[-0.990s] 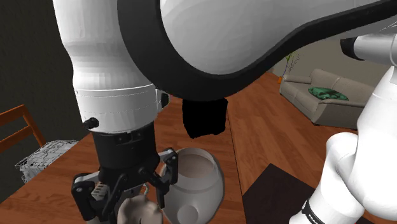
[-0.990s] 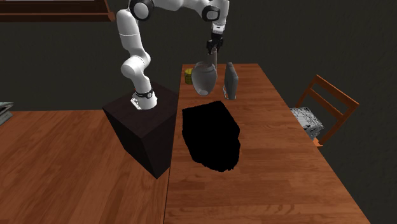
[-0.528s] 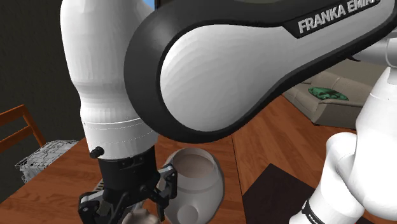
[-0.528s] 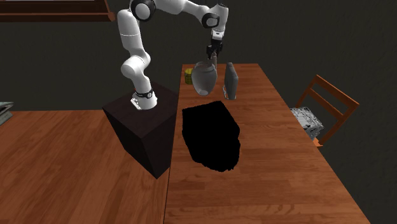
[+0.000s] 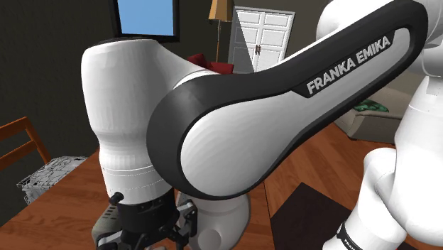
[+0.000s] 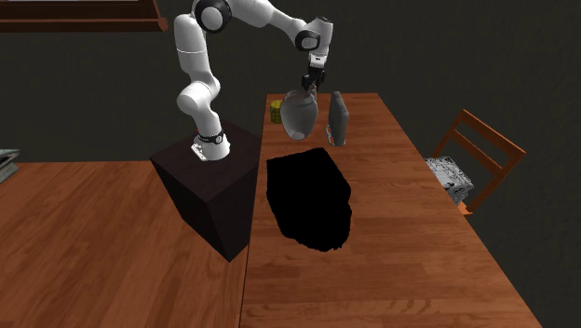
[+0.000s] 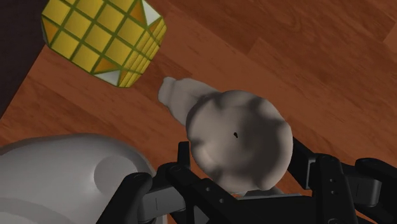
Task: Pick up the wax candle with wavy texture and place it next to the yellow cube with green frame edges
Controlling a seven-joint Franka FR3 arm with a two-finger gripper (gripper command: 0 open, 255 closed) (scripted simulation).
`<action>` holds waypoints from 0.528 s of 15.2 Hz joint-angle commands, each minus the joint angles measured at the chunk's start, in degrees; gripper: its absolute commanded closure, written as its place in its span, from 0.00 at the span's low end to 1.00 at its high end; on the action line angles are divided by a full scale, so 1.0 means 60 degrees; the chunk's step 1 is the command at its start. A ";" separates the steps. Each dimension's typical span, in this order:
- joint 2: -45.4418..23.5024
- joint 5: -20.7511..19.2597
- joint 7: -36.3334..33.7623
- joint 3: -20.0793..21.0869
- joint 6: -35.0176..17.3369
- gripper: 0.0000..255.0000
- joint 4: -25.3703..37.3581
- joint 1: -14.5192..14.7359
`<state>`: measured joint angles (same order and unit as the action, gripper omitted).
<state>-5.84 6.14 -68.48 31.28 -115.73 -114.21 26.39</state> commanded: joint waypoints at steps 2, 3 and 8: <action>-0.0032 -0.0016 0.0001 -0.0002 -0.0095 1.00 -0.0052 0.0003; -0.0032 -0.0016 0.0001 -0.0002 -0.0095 1.00 -0.0052 0.0003; -0.0028 -0.0014 0.0003 -0.0003 -0.0095 0.00 -0.0055 0.0002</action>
<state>-6.01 6.05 -68.46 31.26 -116.30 -114.54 26.40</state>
